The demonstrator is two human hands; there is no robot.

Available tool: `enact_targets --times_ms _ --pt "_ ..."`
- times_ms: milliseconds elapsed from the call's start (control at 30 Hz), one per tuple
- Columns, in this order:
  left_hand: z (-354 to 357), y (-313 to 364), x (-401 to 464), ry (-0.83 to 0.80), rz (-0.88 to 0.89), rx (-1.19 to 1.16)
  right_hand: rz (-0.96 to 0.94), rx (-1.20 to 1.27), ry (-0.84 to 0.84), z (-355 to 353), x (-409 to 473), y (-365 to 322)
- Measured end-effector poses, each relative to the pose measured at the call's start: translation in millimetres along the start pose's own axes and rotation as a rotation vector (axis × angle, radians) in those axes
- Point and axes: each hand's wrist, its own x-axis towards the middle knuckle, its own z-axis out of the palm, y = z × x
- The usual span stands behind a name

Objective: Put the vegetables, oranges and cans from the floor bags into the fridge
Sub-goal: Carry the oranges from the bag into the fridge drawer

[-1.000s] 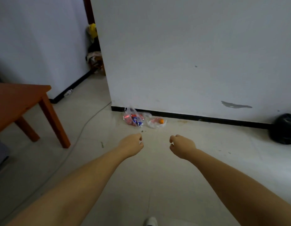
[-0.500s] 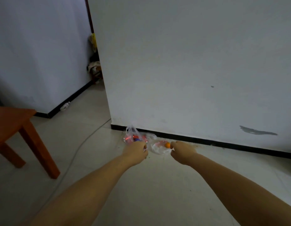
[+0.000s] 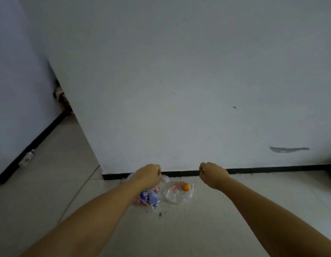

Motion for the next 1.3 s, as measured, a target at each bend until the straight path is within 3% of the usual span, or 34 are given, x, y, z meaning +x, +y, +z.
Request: enact_targets --times_ms 300,600,867,1100,1300 --pt "26.1 27.1 173.4 -0.168 0.105 -0.019 0.112 0.059 -0.093 17.6 141.3 57.4" --pt "93.9 2.4 305.0 -0.273 -0.051 -0.098 0.125 0.094 -0.336 73.8 282.7 110.8" --pt "343.1 -67.9 445.6 -0.513 0.005 -0.046 0.215 0.151 -0.403 315.1 417.3 159.6" --pt "562.3 -131.3 551.7 -0.525 0.137 0.006 0.052 -0.049 -0.399 534.5 539.1 191.8" --pt "661.8 -159.1 613.4 -0.209 0.286 0.012 -0.109 -0.258 -0.299 643.2 620.1 212.7"
